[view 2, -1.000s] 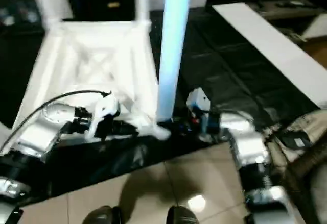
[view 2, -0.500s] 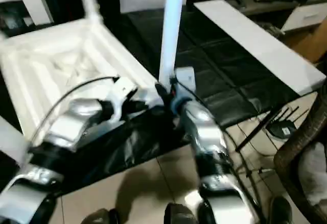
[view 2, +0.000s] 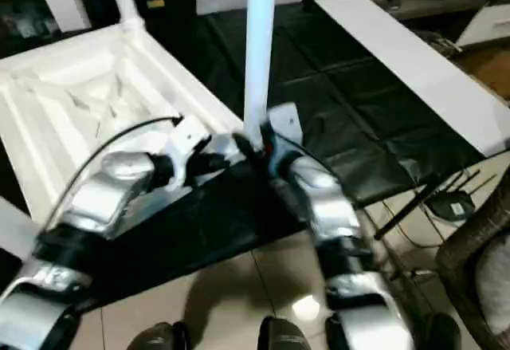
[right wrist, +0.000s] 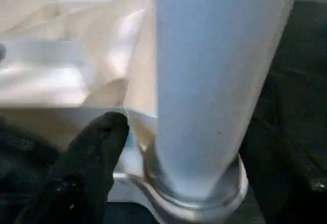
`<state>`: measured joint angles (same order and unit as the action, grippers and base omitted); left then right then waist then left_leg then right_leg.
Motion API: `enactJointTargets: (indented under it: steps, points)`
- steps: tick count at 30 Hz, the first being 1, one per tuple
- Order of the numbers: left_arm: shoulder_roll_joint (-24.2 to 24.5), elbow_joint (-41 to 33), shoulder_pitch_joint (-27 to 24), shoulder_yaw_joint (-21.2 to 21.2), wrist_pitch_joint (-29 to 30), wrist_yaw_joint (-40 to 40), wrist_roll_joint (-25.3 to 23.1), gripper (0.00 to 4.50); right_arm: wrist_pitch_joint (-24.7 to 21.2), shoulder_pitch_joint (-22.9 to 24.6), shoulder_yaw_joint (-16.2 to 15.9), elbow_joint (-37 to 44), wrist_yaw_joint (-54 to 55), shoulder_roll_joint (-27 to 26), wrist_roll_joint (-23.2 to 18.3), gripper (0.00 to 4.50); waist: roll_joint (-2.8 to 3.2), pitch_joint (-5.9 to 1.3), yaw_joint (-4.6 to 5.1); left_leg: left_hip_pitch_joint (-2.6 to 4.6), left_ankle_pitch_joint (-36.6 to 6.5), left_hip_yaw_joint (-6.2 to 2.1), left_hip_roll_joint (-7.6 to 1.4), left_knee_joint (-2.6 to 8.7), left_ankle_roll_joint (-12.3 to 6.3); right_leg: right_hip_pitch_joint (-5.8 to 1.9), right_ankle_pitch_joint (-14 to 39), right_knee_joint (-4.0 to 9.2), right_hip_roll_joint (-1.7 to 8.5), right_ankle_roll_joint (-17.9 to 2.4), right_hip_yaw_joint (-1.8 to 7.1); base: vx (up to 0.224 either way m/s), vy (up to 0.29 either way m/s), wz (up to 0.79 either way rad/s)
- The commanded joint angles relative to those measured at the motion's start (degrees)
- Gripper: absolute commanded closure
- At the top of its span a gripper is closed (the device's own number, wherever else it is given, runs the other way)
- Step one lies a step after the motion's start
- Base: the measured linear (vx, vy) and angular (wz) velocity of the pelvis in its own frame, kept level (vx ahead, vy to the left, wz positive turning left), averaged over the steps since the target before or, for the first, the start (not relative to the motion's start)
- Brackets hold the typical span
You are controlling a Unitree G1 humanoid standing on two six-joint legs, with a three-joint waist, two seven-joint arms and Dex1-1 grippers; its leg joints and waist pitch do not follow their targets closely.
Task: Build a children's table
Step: Rotate leg to tighten
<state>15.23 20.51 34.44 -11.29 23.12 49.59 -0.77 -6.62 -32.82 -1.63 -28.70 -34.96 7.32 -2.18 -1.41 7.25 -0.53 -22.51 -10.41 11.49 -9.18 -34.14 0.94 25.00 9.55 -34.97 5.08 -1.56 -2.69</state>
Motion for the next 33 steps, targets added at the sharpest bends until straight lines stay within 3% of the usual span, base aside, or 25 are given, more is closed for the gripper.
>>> enactJointTargets:
  steps: [1,3,6,13,22,33]
  points:
    - [0.91,-2.08,-0.38,-1.13,-5.22,6.35,3.05,4.5,2.12,-0.22,-0.29,0.03,-6.1,3.6,-0.6,0.51,0.0,-4.52,-0.25,1.58,-8.3,-1.38,-3.62,3.71,-5.88,-3.54,8.92,4.07,3.3,-14.79,2.68,0.0,0.0,0.0]
    - [1.36,-2.12,-0.53,-1.18,-5.66,7.32,3.29,4.5,2.45,-0.33,-0.35,-0.07,-7.09,4.45,-0.53,0.39,0.08,-4.42,-0.5,1.6,-8.17,-1.34,-3.67,3.8,-5.61,-3.49,9.34,3.99,3.25,-14.79,2.72,0.0,0.0,0.0]
    - [4.83,-1.35,-0.67,-2.07,-8.19,13.73,3.91,4.5,4.88,-1.31,-1.76,-1.06,-17.06,9.41,-2.09,0.39,-0.07,-4.57,-0.82,1.56,-8.62,-1.41,-3.68,3.73,-5.51,-3.61,9.98,3.93,3.33,-14.65,2.66,0.0,0.0,0.0]
    - [9.03,0.65,-0.09,-4.17,-12.04,23.21,4.96,4.5,7.18,-2.66,-5.59,-3.48,-35.06,14.18,-4.89,0.39,-0.18,-4.83,-1.68,1.52,-5.96,-1.21,-3.95,3.41,-7.6,-3.56,5.7,3.2,3.37,-16.47,2.55,0.0,0.0,0.0]
    - [10.77,0.78,-0.55,-6.74,-14.3,29.23,4.89,4.5,8.05,-5.5,-6.47,-8.6,-41.8,14.18,-6.17,1.13,-0.34,-4.96,-2.68,1.6,-5.34,-1.09,-4.23,3.36,-6.95,-3.37,6.75,2.87,3.55,-17.05,2.52,0.0,0.0,0.0]
    - [10.85,2.11,0.17,-7.76,-16.1,30.7,4.02,4.5,8.42,-7.38,-7.53,-11.8,-48.39,14.28,-7.01,2.06,-0.49,-5.01,-2.77,1.45,-5.37,-1.12,-4.22,3.33,-6.95,-3.4,7.22,2.9,3.61,-16.82,2.47,0.0,0.0,0.0]
